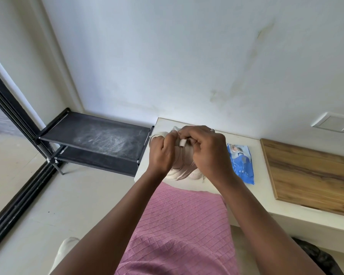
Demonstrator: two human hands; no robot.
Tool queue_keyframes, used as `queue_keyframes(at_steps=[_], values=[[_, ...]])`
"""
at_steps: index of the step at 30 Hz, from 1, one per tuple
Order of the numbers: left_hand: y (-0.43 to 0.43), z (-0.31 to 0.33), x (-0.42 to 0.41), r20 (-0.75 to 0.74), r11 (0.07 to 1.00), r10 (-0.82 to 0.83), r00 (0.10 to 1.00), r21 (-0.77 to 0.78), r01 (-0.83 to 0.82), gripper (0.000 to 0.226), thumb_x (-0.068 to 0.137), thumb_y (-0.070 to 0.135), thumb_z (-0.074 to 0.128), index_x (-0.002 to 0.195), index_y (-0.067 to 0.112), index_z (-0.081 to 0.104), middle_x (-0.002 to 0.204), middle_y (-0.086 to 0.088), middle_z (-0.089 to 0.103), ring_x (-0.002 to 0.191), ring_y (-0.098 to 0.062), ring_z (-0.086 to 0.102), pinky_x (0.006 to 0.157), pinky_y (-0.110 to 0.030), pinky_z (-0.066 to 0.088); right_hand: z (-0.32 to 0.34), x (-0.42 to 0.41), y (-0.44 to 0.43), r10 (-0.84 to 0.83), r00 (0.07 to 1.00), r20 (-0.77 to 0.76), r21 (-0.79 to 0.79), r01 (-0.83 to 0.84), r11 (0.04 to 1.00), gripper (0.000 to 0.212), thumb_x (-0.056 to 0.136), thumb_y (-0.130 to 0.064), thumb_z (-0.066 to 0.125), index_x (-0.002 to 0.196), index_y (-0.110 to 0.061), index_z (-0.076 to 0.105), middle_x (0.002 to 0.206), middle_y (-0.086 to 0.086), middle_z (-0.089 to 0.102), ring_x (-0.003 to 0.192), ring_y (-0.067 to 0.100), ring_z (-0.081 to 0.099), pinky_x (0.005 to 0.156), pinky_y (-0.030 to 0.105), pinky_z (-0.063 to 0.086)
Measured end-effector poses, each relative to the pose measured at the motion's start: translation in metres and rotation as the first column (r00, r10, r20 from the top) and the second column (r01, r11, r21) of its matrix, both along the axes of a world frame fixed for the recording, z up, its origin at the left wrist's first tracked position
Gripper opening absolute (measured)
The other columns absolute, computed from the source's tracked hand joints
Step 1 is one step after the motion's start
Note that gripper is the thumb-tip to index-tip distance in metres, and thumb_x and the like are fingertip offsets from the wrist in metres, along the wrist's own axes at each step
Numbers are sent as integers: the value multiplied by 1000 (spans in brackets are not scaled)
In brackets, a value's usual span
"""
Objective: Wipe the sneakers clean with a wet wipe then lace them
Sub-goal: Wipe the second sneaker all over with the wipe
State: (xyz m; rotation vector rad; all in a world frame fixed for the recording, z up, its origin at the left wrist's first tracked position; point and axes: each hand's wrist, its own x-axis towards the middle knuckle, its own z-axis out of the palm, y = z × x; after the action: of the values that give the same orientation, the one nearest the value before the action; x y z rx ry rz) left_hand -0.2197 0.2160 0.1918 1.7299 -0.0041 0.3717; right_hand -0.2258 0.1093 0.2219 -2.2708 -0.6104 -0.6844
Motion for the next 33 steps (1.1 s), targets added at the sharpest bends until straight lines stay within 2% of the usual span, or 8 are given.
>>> queue_keyframes(at_steps=[5, 7, 9, 13, 19, 26, 29, 33], values=[[2, -14, 5, 158, 994, -12, 987, 113, -6, 42, 83, 31, 40, 43, 19, 31, 39, -1, 39, 41, -10, 31, 44, -31, 21, 15, 12, -4, -72, 993, -90, -162, 57, 985, 22, 74, -3, 50, 82, -13, 68, 69, 5, 68, 65, 26, 62, 60, 31, 46], [2, -18, 7, 221, 978, -22, 975, 207, -25, 47, 81, 30, 38, 39, 11, 32, 34, -9, 31, 41, -13, 30, 41, -28, 17, 21, 22, -1, -98, 976, -196, -270, 42, 962, 23, 77, -1, 53, 89, -16, 65, 73, 6, 68, 71, 29, 62, 64, 33, 50], [3, -20, 9, 230, 975, -20, 973, 218, -32, 48, 80, 30, 37, 40, 4, 34, 36, -20, 33, 38, -15, 24, 39, -33, 22, 23, 25, 1, -86, 966, -245, -201, 36, 979, 25, 78, 0, 53, 93, -17, 63, 80, 5, 70, 78, 29, 65, 69, 36, 52], [11, -16, 19, 181, 987, 66, 981, 132, -91, 34, 73, 36, 33, 46, 16, 32, 45, -14, 28, 43, -19, 24, 43, -39, 26, 9, 0, 9, -93, 995, 22, -44, 94, 995, 37, 74, -19, 34, 89, -9, 67, 75, 7, 70, 65, 30, 64, 59, 34, 47], [17, -7, 23, 46, 994, 109, 993, -36, -108, 25, 64, 41, 32, 48, 24, 23, 46, 8, 20, 48, -11, 19, 46, -39, 19, -18, 1, 5, -149, 924, 351, -115, 201, 973, 30, 83, 3, 41, 97, 1, 67, 77, 6, 71, 72, 21, 64, 70, 23, 45], [20, 0, 21, -17, 1000, -13, 1000, -28, 12, 31, 71, 23, 40, 45, 24, 25, 43, 12, 21, 43, -6, 19, 42, -22, 19, -23, 13, 6, -384, 887, 258, 6, 396, 918, 34, 77, 6, 43, 100, -3, 67, 82, 9, 67, 77, 23, 55, 65, 31, 45], [21, 4, 21, -53, 996, -81, 995, -30, 80, 21, 70, 24, 42, 54, 12, 34, 52, 4, 27, 50, -10, 23, 44, -24, 21, -33, 7, 13, -391, 889, 237, -16, 406, 914, 39, 78, 2, 40, 103, -2, 69, 92, 13, 66, 80, 25, 58, 65, 30, 47], [20, 0, 17, -36, 991, -130, 991, -43, 129, 21, 69, 21, 44, 53, 17, 31, 48, 13, 26, 47, -7, 23, 42, -21, 22, -23, 12, 15, -411, 894, 180, -44, 425, 904, 32, 70, 9, 55, 95, -2, 70, 87, 15, 63, 75, 33, 60, 62, 32, 48]])
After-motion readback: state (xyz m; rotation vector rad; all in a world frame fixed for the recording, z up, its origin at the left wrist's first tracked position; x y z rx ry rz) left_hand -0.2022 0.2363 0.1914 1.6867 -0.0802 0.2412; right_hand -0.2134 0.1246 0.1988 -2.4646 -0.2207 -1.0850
